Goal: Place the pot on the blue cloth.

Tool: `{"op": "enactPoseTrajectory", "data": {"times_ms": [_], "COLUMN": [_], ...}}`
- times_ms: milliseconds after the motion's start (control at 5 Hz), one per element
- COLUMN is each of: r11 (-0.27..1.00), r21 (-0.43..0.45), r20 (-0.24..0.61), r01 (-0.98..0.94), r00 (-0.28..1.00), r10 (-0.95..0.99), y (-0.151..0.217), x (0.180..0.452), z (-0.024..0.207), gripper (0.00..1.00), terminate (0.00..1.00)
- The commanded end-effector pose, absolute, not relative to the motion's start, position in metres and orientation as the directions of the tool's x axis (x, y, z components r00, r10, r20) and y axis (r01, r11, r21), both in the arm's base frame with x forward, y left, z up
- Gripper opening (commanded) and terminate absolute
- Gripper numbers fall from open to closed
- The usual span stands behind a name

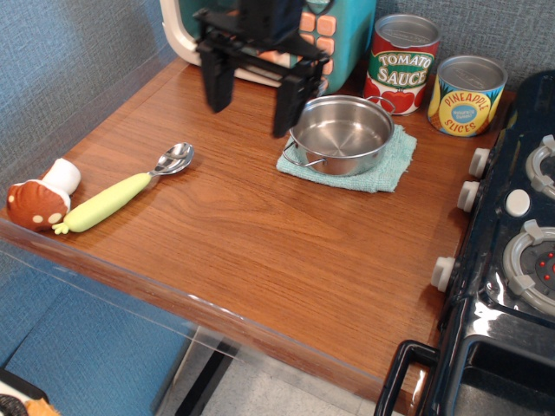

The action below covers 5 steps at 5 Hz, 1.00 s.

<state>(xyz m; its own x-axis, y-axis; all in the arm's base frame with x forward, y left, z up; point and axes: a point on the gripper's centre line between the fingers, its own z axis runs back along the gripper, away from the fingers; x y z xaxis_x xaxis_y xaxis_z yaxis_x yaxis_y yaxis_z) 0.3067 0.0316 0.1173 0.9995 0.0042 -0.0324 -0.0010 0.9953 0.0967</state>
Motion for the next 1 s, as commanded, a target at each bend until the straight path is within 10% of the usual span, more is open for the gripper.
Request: {"op": "enactPoseTrajectory", "data": {"times_ms": [0, 600, 800], "r11": [0.997, 0.979, 0.979], "r21": [0.065, 0.200, 0.200], "r20": [0.055, 0.069, 0.069], "r01": [0.036, -0.049, -0.049], "r00": [0.998, 0.997, 0.997], "r10": [-0.039, 0.036, 0.036], "y": [0.060, 0.084, 0.084], "x": [0.272, 0.245, 0.245], "z": [0.140, 0.123, 0.123], "gripper": [1.00, 1.00, 1.00], "terminate": [0.00, 0.00, 1.00]}}
